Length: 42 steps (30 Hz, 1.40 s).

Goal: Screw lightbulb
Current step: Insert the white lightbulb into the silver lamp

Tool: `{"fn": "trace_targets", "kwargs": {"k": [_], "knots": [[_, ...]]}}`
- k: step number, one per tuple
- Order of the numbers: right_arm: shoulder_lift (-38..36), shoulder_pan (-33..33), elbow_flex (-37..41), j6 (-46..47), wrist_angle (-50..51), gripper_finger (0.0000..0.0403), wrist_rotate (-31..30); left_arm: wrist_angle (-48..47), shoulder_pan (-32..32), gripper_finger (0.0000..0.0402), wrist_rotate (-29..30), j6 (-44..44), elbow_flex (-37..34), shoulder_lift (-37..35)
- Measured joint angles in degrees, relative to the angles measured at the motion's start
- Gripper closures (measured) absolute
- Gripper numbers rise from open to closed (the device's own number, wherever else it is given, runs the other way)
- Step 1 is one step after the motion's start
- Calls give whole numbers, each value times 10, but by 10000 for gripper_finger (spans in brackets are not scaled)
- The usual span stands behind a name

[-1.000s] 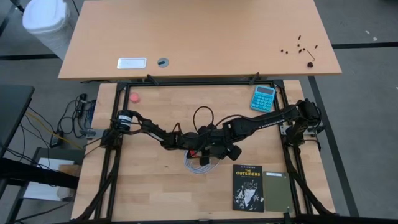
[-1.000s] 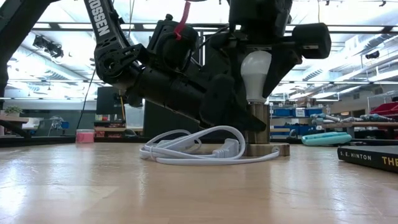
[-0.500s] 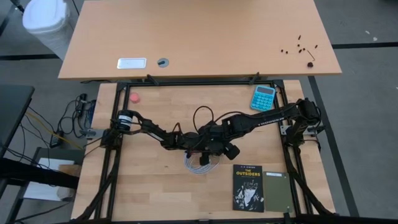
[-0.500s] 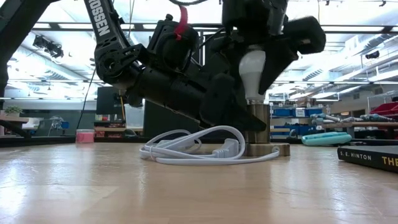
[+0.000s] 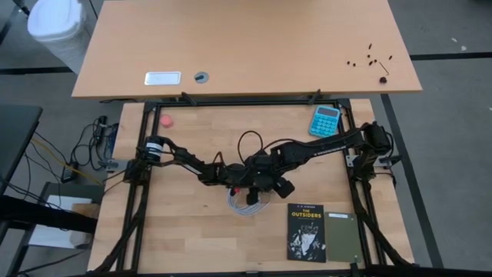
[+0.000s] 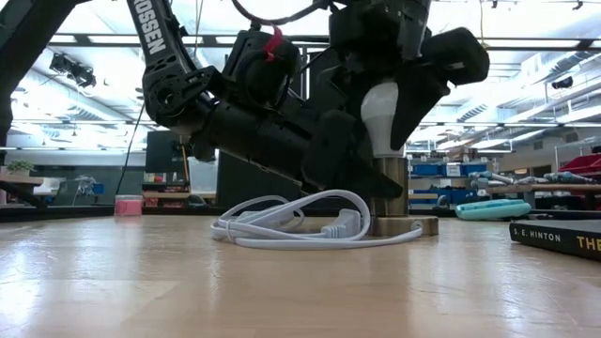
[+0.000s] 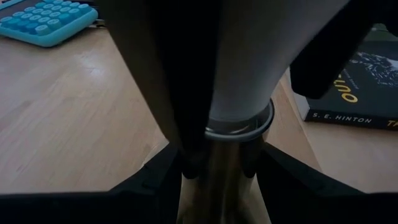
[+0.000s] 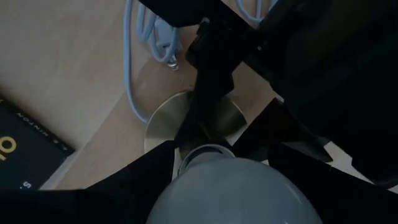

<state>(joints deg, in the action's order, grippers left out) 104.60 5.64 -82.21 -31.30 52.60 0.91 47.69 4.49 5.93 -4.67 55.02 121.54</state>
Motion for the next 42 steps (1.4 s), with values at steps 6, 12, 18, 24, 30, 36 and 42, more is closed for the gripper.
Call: {"fn": "trace_targets", "kwargs": {"k": [6, 12, 18, 24, 30, 36, 42], "knots": [[0, -13, 0, 37, 5, 141, 4, 2, 0, 224, 0, -1, 0, 0], [0, -19, 0, 105, 3, 140, 4, 1, 0, 224, 21, -5, 0, 0], [0, -19, 1, 175, 0, 139, -15, 2, 1, 224, 43, -18, 0, 0], [1, -19, 1, 271, -3, 138, -36, 3, 1, 224, 63, -36, 0, 0], [1, -24, 2, 381, -7, 139, -49, 3, 1, 224, 76, -48, -1, 0], [1, -24, 2, 505, -13, 135, -61, 3, 1, 223, 77, -51, -1, 0], [1, -25, 2, 611, -10, 141, -65, 2, 1, 223, 77, -64, -1, 0]]}}
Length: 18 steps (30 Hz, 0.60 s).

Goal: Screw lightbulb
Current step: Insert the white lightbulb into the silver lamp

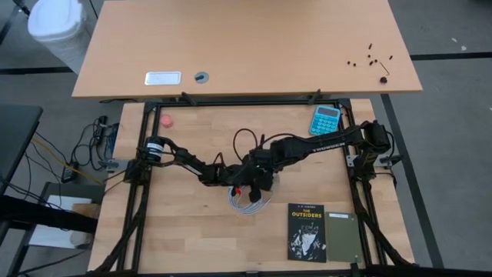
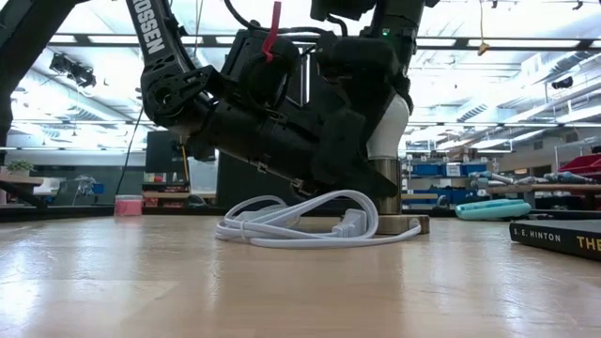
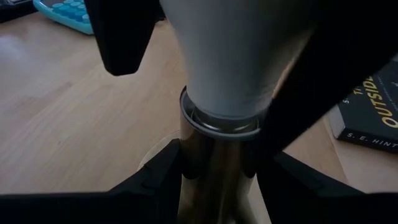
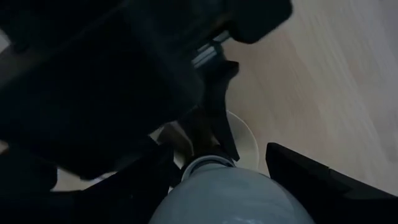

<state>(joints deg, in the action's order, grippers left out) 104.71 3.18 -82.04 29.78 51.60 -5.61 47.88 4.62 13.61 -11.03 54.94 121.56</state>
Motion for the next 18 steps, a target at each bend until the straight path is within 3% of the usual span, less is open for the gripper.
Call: {"fn": "trace_targets", "kwargs": {"k": [5, 18], "knots": [[0, 0, 0, 32, -1, 133, 2, 0, 0, 223, 0, -1, 0, 0], [-9, 1, -4, -2, 4, 80, 12, -11, 0, 218, 1, -6, 2, -1]]}}
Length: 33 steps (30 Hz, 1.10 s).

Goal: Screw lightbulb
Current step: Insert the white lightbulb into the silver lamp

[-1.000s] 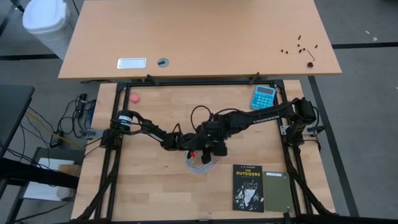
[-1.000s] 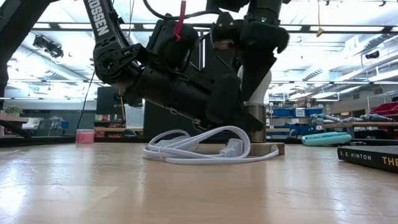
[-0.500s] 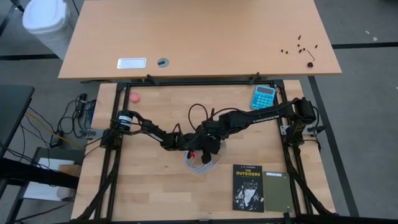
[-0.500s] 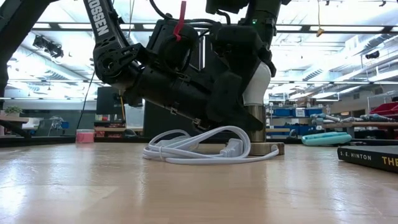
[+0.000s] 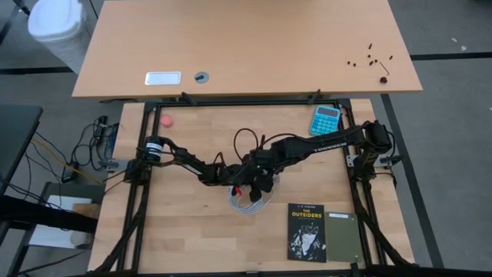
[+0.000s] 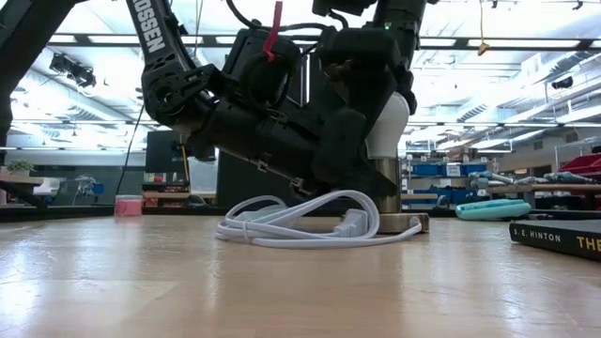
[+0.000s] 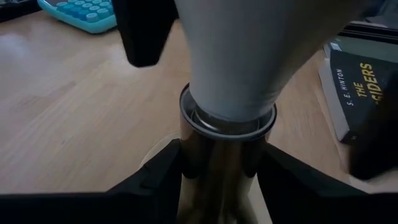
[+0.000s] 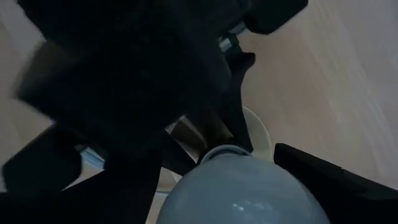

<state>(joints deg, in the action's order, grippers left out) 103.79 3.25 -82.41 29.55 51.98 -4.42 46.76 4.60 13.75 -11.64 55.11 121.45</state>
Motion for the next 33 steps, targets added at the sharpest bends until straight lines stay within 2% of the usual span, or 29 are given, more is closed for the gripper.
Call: {"fn": "trace_targets", "kwargs": {"k": [7, 18, 33], "knots": [[-4, 0, -7, -16, 4, 55, -3, 0, 0, 205, 0, 0, 0, 0], [-17, -1, -9, -26, 7, 54, -8, 0, 0, 204, -1, 4, -1, 0], [-75, 0, -9, -23, 17, 54, -49, -2, 0, 217, -2, 8, -1, 0]]}}
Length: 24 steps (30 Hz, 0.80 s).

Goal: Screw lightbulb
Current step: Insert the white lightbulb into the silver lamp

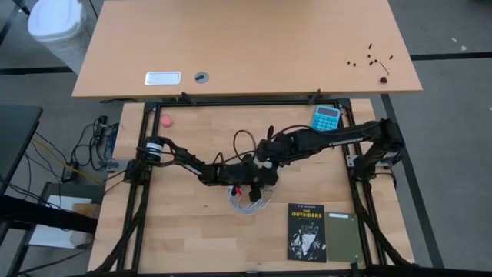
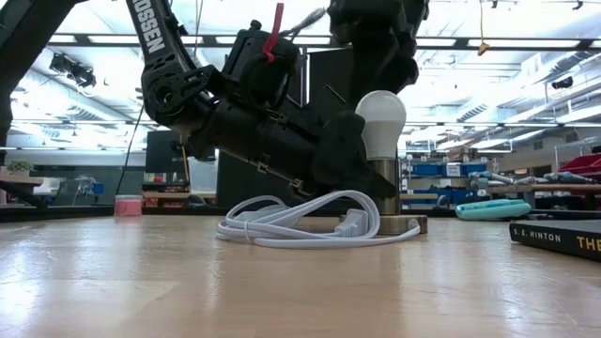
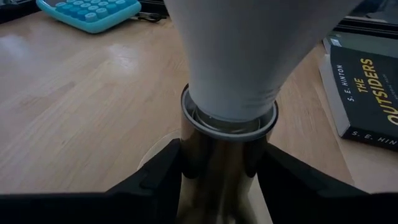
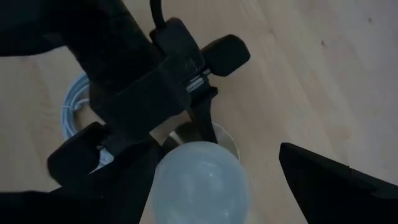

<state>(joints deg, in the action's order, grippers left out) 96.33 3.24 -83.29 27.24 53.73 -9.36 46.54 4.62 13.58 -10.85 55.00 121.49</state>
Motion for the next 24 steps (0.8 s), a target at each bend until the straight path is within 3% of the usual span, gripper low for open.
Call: {"fn": "trace_targets", "kwargs": {"k": [13, 24], "knots": [[-68, 16, 0, -162, 19, 55, -1, -1, 0, 217, -1, 1, 0, 0], [-63, 23, 1, -341, 150, 55, 0, -2, 0, 218, -17, 10, 0, 0]]}}
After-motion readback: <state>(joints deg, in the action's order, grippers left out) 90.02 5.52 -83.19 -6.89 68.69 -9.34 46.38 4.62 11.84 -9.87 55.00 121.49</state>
